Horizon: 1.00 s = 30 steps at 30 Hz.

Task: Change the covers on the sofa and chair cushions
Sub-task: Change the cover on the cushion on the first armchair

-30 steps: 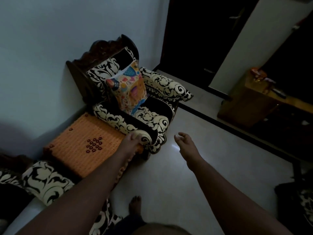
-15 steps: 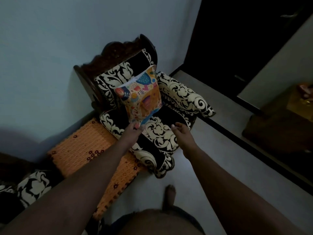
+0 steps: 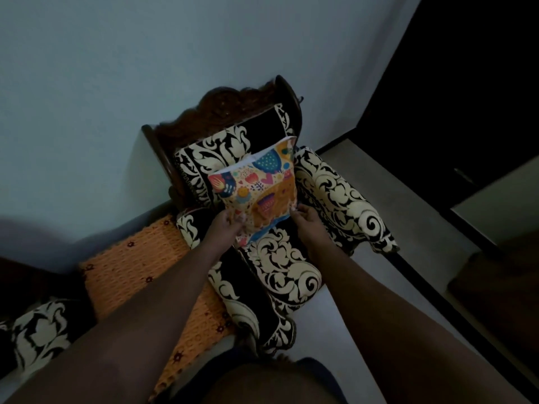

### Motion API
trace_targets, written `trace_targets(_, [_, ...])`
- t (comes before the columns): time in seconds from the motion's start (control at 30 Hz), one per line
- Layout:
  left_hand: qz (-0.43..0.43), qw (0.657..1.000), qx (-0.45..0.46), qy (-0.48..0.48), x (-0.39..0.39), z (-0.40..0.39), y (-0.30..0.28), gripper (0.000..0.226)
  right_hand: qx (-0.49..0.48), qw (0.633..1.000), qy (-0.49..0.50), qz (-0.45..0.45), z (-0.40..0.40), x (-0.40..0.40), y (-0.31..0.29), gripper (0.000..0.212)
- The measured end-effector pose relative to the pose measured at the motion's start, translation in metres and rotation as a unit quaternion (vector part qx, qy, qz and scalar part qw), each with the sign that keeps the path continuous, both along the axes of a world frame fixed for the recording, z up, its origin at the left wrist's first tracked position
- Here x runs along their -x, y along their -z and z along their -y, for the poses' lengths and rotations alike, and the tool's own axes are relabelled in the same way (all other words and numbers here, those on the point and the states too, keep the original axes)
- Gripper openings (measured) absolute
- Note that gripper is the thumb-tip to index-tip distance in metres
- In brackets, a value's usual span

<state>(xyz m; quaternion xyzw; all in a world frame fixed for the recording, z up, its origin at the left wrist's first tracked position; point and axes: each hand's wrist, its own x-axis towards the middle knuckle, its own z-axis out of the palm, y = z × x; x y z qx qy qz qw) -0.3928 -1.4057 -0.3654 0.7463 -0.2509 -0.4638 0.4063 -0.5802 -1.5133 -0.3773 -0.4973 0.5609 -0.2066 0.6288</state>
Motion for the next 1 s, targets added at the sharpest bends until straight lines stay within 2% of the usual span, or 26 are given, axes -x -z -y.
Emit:
trace_targets(0.13, [0.008, 1.0, -0.005, -0.009, -0.038, 0.03, 0.014, 0.071, 0.0, 1.0, -0.01, 0.013, 0.032, -0.039, -0.009, 0.053])
trace_targets(0.2, [0.025, 1.0, 0.001, 0.0, -0.057, 0.042, 0.021, 0.077, -0.005, 1.0, -0.02, 0.014, 0.047, -0.055, -0.009, 0.062])
trace_targets(0.23, [0.04, 0.999, 0.007, 0.003, -0.067, 0.049, 0.024, 0.076, -0.01, 0.999, -0.028, 0.013, 0.056, -0.063, -0.008, 0.064])
trace_targets(0.4, [0.107, 0.994, 0.001, 0.012, -0.105, 0.092, 0.056, 0.058, -0.015, 0.998, -0.059, 0.014, 0.107, -0.095, 0.018, 0.045])
trace_targets(0.5, [0.103, 0.995, 0.012, -0.001, -0.122, 0.12, 0.078, 0.055, -0.015, 0.996, -0.084, 0.004, 0.143, -0.115, 0.048, 0.064])
trace_targets(0.57, [0.097, 0.995, -0.006, -0.03, -0.13, 0.133, 0.098, 0.062, -0.031, 0.993, -0.112, 0.007, 0.166, -0.127, 0.072, 0.078])
trace_targets(0.7, [0.06, 0.992, -0.045, -0.102, -0.14, 0.161, 0.126, 0.084, -0.041, 0.986, -0.159, -0.006, 0.201, -0.145, 0.103, 0.045])
trace_targets(0.77, [0.031, 0.99, -0.05, -0.127, -0.141, 0.174, 0.138, 0.104, -0.047, 0.983, -0.177, -0.01, 0.213, -0.154, 0.117, 0.042])
trace_targets(0.83, [0.026, 0.983, -0.077, -0.163, -0.143, 0.184, 0.147, 0.111, -0.047, 0.981, -0.189, -0.012, 0.22, -0.159, 0.127, 0.042])
trace_targets(0.87, [0.026, 0.981, -0.09, -0.168, -0.146, 0.187, 0.154, 0.103, -0.04, 0.981, -0.192, -0.009, 0.222, -0.161, 0.13, 0.04])
trace_targets(0.9, [0.026, 0.983, -0.094, -0.154, -0.146, 0.19, 0.159, 0.082, -0.039, 0.981, -0.192, -0.01, 0.223, -0.163, 0.133, 0.039])
trace_targets(0.97, [0.09, 0.983, -0.133, -0.09, -0.143, 0.19, 0.17, 0.019, -0.057, 0.98, -0.193, -0.006, 0.227, -0.165, 0.137, 0.039])
trace_targets(1.0, [0.145, 0.975, -0.159, -0.048, -0.137, 0.19, 0.17, 0.015, -0.069, 0.98, -0.187, -0.003, 0.227, -0.167, 0.138, 0.039])
